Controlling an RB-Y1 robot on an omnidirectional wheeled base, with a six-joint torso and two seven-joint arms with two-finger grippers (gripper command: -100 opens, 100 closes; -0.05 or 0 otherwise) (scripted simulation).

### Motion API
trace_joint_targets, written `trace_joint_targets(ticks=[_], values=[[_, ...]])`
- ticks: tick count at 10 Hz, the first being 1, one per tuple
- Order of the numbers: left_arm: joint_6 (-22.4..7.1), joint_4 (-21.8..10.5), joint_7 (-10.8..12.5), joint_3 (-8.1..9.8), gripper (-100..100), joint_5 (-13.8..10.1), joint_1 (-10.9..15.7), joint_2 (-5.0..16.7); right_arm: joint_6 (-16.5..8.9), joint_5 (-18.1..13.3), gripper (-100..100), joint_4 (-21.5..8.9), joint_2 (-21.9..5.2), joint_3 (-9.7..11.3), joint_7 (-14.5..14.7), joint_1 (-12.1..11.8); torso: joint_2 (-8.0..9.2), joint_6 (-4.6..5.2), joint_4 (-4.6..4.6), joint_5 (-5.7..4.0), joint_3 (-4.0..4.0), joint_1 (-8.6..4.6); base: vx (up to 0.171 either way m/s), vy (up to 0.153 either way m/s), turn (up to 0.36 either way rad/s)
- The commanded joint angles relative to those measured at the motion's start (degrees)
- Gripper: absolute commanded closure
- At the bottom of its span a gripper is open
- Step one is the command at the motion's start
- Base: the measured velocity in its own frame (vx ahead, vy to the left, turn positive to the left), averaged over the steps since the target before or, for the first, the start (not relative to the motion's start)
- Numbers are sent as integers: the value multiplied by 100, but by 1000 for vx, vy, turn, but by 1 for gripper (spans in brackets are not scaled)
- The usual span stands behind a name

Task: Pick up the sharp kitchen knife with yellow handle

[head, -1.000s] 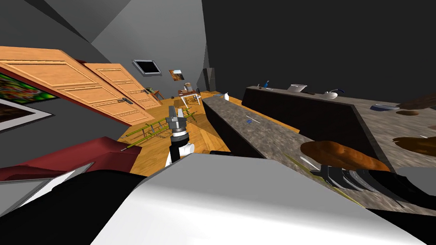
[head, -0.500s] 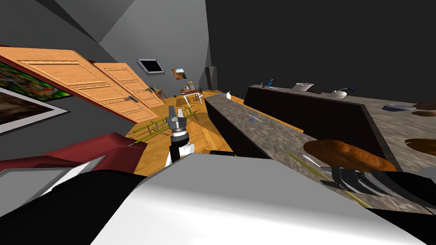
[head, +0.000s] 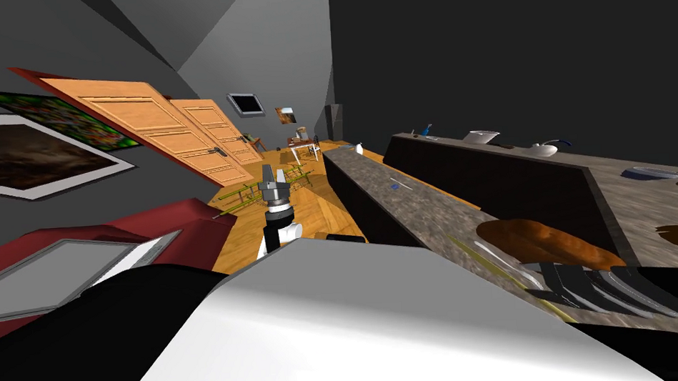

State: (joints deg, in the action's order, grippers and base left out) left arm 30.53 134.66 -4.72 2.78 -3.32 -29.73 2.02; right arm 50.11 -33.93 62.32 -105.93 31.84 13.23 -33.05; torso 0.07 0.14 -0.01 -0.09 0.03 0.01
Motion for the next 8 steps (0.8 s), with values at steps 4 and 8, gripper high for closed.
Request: trace_joint_targets(ticks=[4, 8], values=[[0, 0, 0, 1, 0, 0, -2, 0, -103, -43, -100, 44, 249, 38, -85, -104, -56, 2, -13, -4, -32, -7, 83, 11, -37], [1, 1, 0, 1, 0, 0, -3, 0, -141, -349, -100, 69, 659, 160, -421, 145, -79, -1, -19, -6, -47, -15, 157, -3, -110]])
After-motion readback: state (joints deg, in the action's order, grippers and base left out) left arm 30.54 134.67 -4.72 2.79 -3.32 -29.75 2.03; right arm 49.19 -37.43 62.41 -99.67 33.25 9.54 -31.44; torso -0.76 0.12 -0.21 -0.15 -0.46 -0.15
